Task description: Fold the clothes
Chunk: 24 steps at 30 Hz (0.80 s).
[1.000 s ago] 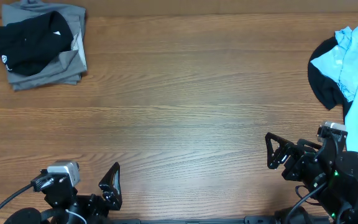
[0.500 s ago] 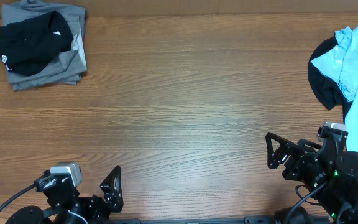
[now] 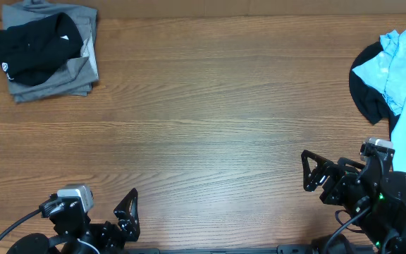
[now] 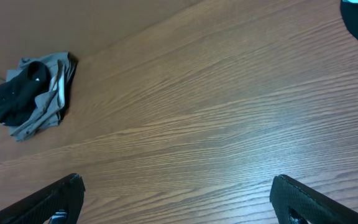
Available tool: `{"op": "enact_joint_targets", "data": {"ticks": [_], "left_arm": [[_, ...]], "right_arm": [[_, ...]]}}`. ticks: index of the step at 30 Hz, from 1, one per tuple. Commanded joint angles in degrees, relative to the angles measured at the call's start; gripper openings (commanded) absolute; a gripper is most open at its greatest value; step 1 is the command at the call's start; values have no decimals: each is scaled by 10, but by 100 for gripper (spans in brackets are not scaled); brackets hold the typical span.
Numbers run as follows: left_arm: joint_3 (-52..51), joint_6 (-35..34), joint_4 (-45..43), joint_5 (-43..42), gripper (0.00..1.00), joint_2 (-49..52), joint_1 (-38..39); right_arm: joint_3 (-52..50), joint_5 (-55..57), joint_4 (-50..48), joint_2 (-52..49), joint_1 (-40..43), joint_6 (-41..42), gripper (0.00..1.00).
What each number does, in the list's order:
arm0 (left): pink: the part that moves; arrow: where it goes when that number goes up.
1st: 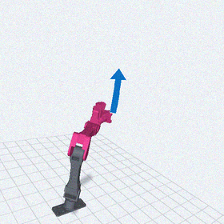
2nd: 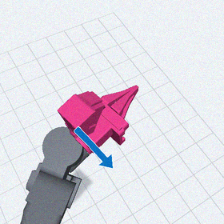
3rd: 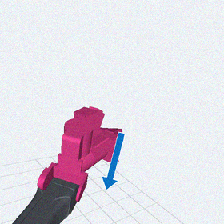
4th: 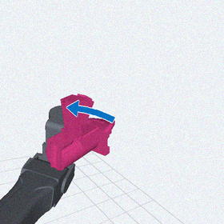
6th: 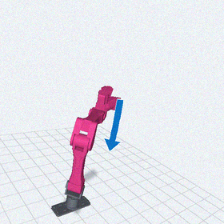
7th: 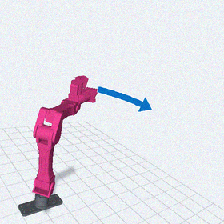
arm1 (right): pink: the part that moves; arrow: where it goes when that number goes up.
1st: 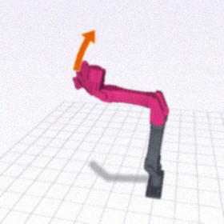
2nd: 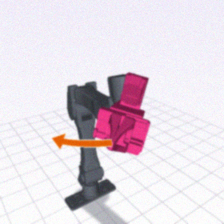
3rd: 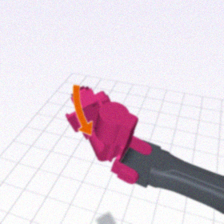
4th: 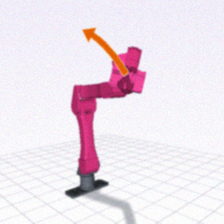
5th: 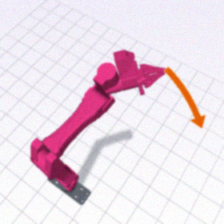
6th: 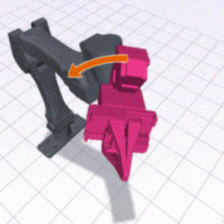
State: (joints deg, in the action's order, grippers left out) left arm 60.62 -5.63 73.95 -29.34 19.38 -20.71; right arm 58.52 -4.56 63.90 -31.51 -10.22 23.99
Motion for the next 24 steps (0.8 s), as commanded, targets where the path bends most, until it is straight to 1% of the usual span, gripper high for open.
{"op": "enact_joint_targets", "data": {"ticks": [1, 3, 6, 8, 11, 13, 14, 16, 17, 18, 21, 24], "left_arm": [[-4, -4, 0, 4, 100, -3, 1], [-4, -4, 0, 4, 100, -3, 1], [-4, -4, 0, 4, 100, -3, 1], [-4, -4, 0, 4, 100, -3, 1], [-4, -4, 0, 4, 100, -3, 1], [-4, -4, 0, 4, 100, -3, 1], [-4, -4, 0, 4, 100, -3, 1], [-4, -4, 0, 4, 100, -3, 1], [-4, -4, 0, 4, 100, -3, 1], [-4, -4, 0, 4, 100, -3, 1], [-4, -4, 0, 4, 100, -3, 1], [-4, -4, 0, 4, 100, -3, 1]], "right_arm": [[-9, 20, -9, 3, 2, 0, 100], [-31, 37, -31, 5, 2, -6, 100], [-91, 35, -106, 27, 2, -45, 100], [-155, 34, -180, 59, 2, -60, 100], [-255, 34, -289, 109, 5, -61, 100], [-336, 34, -380, 143, 7, -61, 100], [-353, 34, -401, 149, 9, -61, 100], [-410, 34, -478, 167, 15, -60, 100], [-452, 34, -539, 178, 20, -60, 100], [-475, 34, -575, 182, 22, -60, 100], [-519, 34, -632, 193, 27, -61, 100], [-543, 35, -643, 213, 38, -61, 100]]}}
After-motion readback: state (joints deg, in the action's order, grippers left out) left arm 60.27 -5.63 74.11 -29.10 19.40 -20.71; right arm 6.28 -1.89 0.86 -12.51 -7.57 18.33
